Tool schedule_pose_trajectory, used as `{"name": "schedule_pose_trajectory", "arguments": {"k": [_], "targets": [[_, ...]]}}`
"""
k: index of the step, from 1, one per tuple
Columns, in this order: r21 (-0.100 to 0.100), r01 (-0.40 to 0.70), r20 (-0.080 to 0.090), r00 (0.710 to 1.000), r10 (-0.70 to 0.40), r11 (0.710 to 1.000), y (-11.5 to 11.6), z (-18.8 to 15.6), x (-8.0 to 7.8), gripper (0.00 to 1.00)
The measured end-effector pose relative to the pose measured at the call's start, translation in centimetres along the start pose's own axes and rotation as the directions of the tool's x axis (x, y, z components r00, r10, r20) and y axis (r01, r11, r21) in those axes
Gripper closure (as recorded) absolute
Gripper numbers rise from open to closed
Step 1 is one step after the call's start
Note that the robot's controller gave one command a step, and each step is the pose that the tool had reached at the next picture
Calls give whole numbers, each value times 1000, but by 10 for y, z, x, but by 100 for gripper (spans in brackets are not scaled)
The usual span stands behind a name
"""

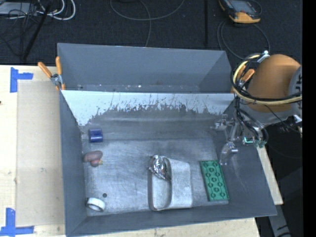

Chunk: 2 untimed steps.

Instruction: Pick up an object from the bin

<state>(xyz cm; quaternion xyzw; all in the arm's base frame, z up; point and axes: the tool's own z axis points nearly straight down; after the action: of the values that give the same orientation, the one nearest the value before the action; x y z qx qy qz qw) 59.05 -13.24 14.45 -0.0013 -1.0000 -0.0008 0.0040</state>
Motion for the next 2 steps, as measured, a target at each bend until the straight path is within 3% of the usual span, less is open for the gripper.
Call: {"name": "schedule_pose_trajectory", "arguments": {"k": [1,2], "targets": [[8,475,14,880,-476,880,4,70,41,0],[11,477,13,879,-477,879,3,68,40,100]]}}
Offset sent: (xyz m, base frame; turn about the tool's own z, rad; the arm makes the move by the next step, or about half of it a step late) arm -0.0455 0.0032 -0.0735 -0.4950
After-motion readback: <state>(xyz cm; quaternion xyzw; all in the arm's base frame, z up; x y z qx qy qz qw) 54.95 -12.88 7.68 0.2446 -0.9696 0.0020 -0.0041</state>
